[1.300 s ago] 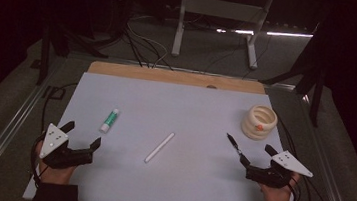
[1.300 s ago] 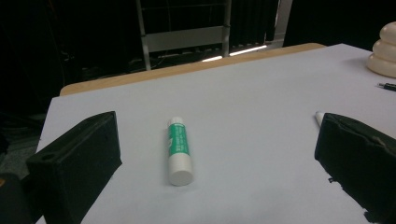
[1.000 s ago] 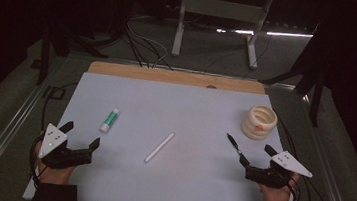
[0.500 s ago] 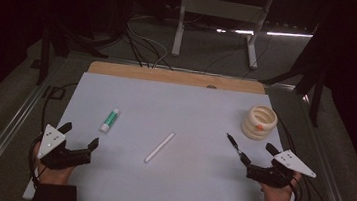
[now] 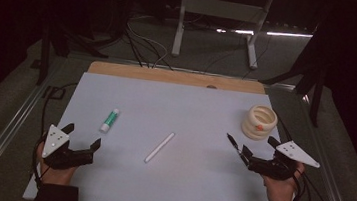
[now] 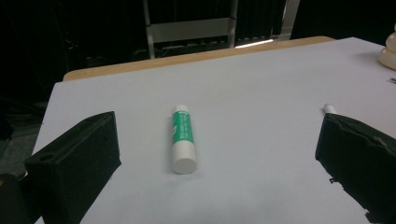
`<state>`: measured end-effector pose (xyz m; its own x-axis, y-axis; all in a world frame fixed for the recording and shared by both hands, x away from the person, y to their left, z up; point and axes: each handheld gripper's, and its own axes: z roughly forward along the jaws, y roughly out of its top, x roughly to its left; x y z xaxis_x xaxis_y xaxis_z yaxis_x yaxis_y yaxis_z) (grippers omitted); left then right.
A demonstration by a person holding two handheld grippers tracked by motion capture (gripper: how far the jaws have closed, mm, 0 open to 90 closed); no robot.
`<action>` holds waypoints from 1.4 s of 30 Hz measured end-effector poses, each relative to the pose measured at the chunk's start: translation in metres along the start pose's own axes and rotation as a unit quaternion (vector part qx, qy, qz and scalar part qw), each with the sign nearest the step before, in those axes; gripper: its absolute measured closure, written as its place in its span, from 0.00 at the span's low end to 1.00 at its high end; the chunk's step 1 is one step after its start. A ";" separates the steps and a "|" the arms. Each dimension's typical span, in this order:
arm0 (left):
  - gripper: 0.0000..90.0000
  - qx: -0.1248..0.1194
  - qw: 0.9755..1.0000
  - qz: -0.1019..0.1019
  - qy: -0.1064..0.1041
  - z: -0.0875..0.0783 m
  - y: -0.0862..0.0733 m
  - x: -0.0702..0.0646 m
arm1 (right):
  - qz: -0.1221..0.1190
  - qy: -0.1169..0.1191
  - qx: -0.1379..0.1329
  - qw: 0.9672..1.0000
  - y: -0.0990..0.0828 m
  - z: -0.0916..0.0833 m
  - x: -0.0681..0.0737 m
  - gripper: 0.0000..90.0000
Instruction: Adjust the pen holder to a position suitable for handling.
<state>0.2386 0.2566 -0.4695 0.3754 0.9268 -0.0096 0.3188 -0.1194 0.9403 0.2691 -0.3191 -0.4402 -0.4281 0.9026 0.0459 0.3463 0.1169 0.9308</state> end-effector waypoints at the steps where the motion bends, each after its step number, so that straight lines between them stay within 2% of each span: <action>1: 0.00 -0.001 1.000 0.000 0.002 0.000 0.000 0.000 | -0.002 -0.001 0.000 1.000 0.003 0.000 0.000 0.00; 15: 0.00 0.001 1.000 0.001 0.010 -0.001 -0.001 0.002 | 0.002 -0.022 0.001 1.000 0.038 0.011 -0.012 0.00; 23: 0.00 -0.004 1.000 -0.001 0.013 -0.002 -0.003 0.003 | -0.004 -0.031 0.002 1.000 0.055 0.017 -0.018 0.00; 33: 0.00 -0.001 1.000 0.000 0.019 -0.001 -0.005 0.004 | -0.016 -0.040 0.004 0.999 0.063 0.034 -0.027 0.00; 42: 0.00 0.000 1.000 -0.002 0.019 0.000 -0.006 0.004 | -0.002 -0.057 0.017 0.998 0.067 0.048 -0.041 0.00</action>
<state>0.2383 0.2615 -0.4749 0.3401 0.9404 0.0005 0.3196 -0.1161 0.9404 0.3496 -0.3287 -0.3969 -0.3325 0.9431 -0.0014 0.3735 0.1331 0.9181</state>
